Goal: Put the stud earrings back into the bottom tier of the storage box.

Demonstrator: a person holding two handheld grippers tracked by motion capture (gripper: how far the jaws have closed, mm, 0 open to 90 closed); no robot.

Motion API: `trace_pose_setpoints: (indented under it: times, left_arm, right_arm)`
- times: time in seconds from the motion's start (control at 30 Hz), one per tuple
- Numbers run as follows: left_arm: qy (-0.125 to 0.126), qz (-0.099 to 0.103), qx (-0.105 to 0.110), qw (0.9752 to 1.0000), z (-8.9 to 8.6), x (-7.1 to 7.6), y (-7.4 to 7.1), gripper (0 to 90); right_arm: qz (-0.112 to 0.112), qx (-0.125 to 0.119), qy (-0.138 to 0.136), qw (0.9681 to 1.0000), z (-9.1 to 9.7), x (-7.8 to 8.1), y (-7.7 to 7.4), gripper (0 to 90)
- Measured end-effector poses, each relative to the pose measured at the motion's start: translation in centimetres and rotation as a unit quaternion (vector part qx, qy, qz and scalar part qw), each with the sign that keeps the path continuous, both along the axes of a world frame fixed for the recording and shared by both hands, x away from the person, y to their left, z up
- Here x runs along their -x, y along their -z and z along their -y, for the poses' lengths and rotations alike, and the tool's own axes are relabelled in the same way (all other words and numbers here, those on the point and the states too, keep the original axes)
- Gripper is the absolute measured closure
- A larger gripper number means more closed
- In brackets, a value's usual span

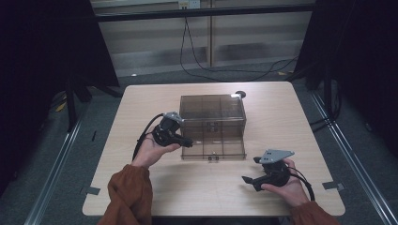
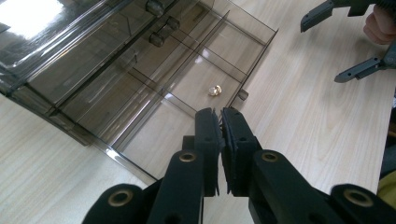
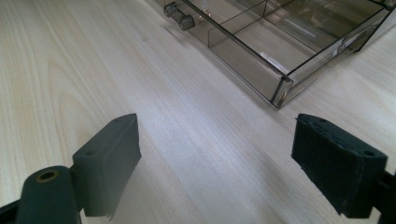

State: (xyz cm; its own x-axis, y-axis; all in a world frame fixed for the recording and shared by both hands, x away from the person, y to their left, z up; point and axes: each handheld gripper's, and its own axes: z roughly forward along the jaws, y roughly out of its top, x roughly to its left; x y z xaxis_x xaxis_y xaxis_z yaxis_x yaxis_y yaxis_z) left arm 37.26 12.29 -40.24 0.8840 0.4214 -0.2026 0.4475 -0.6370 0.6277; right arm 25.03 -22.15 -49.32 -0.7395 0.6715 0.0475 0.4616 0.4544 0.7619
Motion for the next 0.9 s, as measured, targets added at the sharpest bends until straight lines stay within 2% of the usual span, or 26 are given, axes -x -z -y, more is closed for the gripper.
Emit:
trace_pose_setpoints:
  times: [0.4, 0.6, 0.8, 0.9]
  left_arm:
    - [0.011, -0.002, -0.011, 0.9999, 1.4, -0.5, 0.2, 86.0]
    - [0.027, -0.002, -0.031, 0.9992, 2.4, -0.8, 0.2, 86.0]
    - [0.028, -0.011, -0.032, 0.999, 3.5, -0.8, 0.7, 86.0]
    - [0.035, -0.008, -0.035, 0.9987, 4.0, -0.9, 0.7, 86.0]
  right_arm:
    - [0.0, 0.001, -0.001, 1.0, 0.0, 0.0, 0.0, 14.6]
    - [0.0, 0.001, 0.0, 1.0, 0.0, 0.0, -0.1, 14.6]
    - [-0.001, 0.0, -0.003, 1.0, 0.0, 0.0, 0.0, 14.6]
    - [-0.002, 0.0, -0.003, 1.0, 0.0, 0.0, 0.0, 14.5]
